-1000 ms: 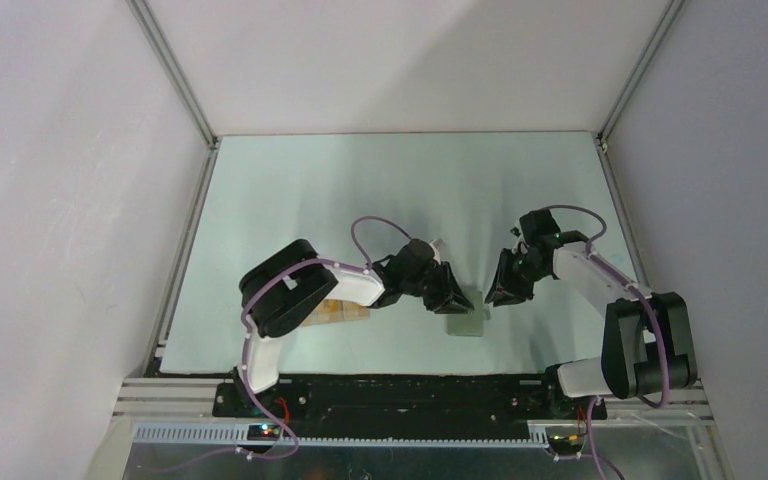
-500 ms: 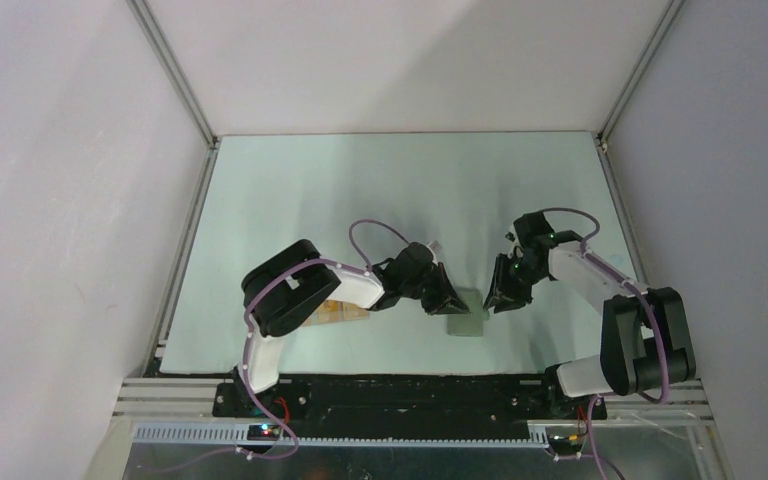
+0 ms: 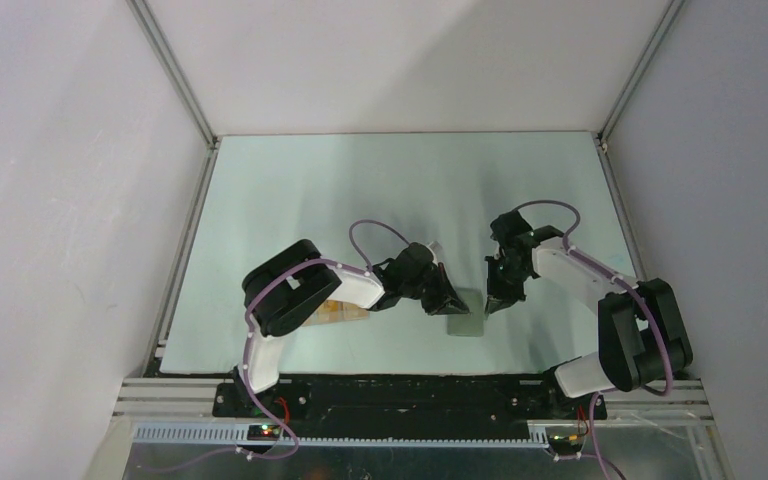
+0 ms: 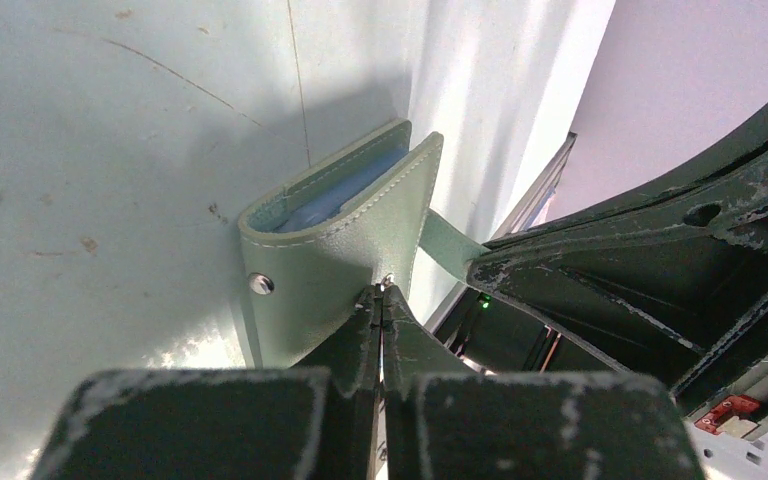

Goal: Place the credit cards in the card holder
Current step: Close the card holder at the center of the board.

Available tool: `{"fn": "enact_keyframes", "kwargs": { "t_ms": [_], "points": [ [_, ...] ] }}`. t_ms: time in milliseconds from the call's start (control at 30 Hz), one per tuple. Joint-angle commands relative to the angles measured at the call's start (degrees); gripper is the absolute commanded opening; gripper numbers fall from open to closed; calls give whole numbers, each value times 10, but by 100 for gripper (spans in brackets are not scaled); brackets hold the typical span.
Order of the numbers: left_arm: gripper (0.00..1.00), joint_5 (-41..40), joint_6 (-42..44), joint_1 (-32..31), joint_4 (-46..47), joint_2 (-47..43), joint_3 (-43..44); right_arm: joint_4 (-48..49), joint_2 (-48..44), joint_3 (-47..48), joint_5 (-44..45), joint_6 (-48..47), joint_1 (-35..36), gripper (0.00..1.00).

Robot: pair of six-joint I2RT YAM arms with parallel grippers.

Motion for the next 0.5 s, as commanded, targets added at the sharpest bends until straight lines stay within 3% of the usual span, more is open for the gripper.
{"fn": "enact_keyframes", "kwargs": {
  "t_ms": [0,267,467],
  "points": [
    [0,-8,7,-4,-14,9,12,-3,-1,23,-6,8,3,0],
    [0,-24,27,-4,-79,2,30,45,38,34,-79,26,8,0],
    [0,-33,47,-4,-121,-14,44,63,89,38,-67,36,21,0]
  ]
}}
